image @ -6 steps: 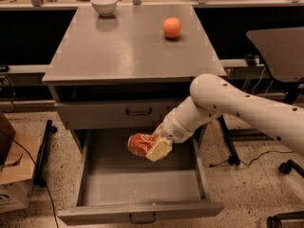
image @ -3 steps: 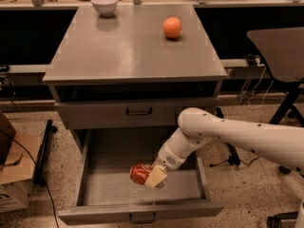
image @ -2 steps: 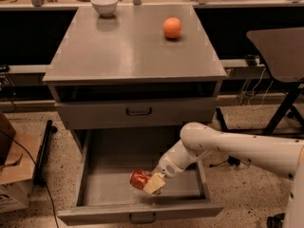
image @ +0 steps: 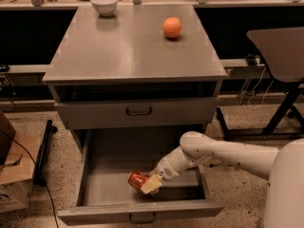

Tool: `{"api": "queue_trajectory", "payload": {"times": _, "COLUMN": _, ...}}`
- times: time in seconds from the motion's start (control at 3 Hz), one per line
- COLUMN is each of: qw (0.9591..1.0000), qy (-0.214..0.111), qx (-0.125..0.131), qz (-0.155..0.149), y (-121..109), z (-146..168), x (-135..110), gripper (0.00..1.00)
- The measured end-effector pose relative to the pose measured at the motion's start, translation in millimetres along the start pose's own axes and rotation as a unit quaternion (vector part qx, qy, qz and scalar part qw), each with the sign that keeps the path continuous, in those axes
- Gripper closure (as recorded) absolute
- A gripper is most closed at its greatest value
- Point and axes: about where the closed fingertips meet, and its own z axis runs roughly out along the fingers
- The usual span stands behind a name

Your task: Place coke can into middle drawer

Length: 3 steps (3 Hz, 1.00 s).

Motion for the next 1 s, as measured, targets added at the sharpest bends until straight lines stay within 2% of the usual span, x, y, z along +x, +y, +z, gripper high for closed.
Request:
{"api": "queue_trajectory", "payload": {"times": 0.33, "qw": 0.9997, "qy": -0.021, "qx": -0.007, "qz": 0.010, "y": -23.7, "z": 17.8, "x": -4.1, "gripper": 0.58}}
{"api": "queue_trajectory", "payload": {"times": 1.0, "qw": 0.9996, "qy": -0.023, "qx": -0.008, "qz": 0.012, "y": -25.9, "z": 19.3, "x": -4.2, "gripper": 0.11}}
